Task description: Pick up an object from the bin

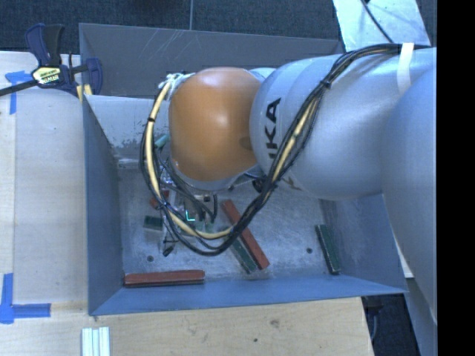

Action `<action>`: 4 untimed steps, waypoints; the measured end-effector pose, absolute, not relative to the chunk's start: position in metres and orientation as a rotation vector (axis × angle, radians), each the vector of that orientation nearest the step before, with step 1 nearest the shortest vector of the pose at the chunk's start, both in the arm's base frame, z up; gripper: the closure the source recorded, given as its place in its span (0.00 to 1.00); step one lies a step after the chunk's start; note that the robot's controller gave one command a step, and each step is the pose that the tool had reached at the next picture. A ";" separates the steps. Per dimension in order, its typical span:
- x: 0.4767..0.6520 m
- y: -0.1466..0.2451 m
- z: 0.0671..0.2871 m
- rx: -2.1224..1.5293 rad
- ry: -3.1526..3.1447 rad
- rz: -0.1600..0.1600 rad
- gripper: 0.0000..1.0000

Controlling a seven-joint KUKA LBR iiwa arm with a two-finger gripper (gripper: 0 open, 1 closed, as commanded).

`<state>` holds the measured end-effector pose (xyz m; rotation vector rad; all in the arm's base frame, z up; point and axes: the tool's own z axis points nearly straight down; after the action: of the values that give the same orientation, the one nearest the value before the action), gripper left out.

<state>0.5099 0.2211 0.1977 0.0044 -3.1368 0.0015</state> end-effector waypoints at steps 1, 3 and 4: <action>0.566 0.183 0.068 0.393 -3.119 -0.001 0.00; 0.536 0.180 0.211 0.724 -3.068 -0.001 1.00; 0.547 0.235 0.146 0.788 -3.039 -0.004 1.00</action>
Offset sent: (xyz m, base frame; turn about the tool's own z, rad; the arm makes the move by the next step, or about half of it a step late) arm 0.0542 -0.0367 -0.1277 -0.2492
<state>0.5468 0.2345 0.1459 0.7881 -3.0390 -0.0038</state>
